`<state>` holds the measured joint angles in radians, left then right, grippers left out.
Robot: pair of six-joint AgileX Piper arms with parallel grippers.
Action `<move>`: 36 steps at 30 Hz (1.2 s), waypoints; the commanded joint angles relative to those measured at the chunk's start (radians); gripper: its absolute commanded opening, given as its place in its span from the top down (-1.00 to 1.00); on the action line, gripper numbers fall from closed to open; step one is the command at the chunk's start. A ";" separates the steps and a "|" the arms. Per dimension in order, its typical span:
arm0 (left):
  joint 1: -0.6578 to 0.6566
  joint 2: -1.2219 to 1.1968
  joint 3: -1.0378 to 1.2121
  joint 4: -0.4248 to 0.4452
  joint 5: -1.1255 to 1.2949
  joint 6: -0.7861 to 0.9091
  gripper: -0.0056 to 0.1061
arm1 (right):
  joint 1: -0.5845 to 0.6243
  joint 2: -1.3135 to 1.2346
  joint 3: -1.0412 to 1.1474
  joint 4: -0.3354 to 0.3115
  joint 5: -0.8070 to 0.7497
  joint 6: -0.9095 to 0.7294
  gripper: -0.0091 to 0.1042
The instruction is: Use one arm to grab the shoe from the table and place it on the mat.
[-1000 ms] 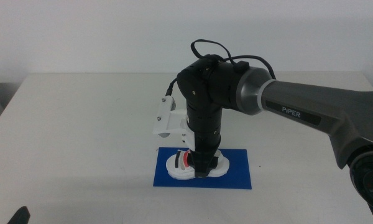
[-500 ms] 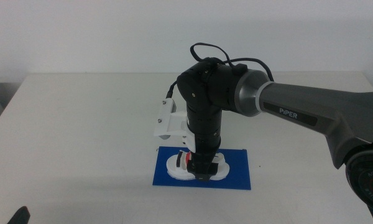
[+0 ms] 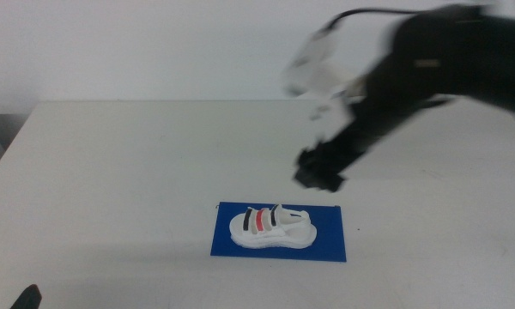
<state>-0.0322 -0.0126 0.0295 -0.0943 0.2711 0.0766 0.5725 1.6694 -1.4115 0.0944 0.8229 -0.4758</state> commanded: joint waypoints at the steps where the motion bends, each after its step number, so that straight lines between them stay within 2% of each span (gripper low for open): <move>1: -0.004 -0.014 0.007 -0.008 -0.080 -0.005 -0.78 | -0.048 -0.185 0.099 0.052 -0.120 0.056 -0.56; 3: -0.004 -0.014 0.007 -0.008 -0.080 -0.005 -0.78 | -0.100 -0.291 0.190 0.086 -0.169 0.109 -0.54; 8: -0.004 -0.014 0.007 -0.008 -0.080 -0.005 -0.78 | -0.220 -0.570 0.457 0.050 -0.318 0.237 -0.52; 13: -0.004 -0.014 0.007 -0.008 -0.080 -0.005 -0.78 | -0.310 -0.807 0.719 0.083 -0.497 0.251 -0.52; 18: -0.004 -0.014 0.007 -0.008 -0.080 -0.005 -0.78 | -0.330 -1.017 0.942 0.082 -0.620 0.251 -0.52; 21: -0.004 -0.014 0.007 -0.008 -0.080 -0.005 -0.78 | -0.330 -1.137 1.058 0.103 -0.724 0.252 -0.53; 24: -0.004 -0.014 0.007 -0.008 -0.080 -0.005 -0.78 | -0.329 -1.228 1.132 0.124 -0.747 0.251 -0.53; 27: -0.004 -0.014 0.007 -0.008 -0.080 -0.005 -0.78 | -0.329 -1.283 1.169 0.119 -0.747 0.251 -0.52; 32: -0.004 -0.014 0.007 -0.008 -0.080 -0.005 -0.78 | -0.329 -1.367 1.267 0.069 -0.781 0.251 -0.50; 36: -0.004 -0.014 0.007 -0.008 -0.080 -0.005 -0.78 | -0.329 -1.451 1.359 0.066 -0.786 0.251 -0.50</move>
<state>-0.0322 -0.0126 0.0295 -0.0943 0.2711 0.0766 0.2517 0.2330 -0.0502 0.1749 0.1204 -0.2196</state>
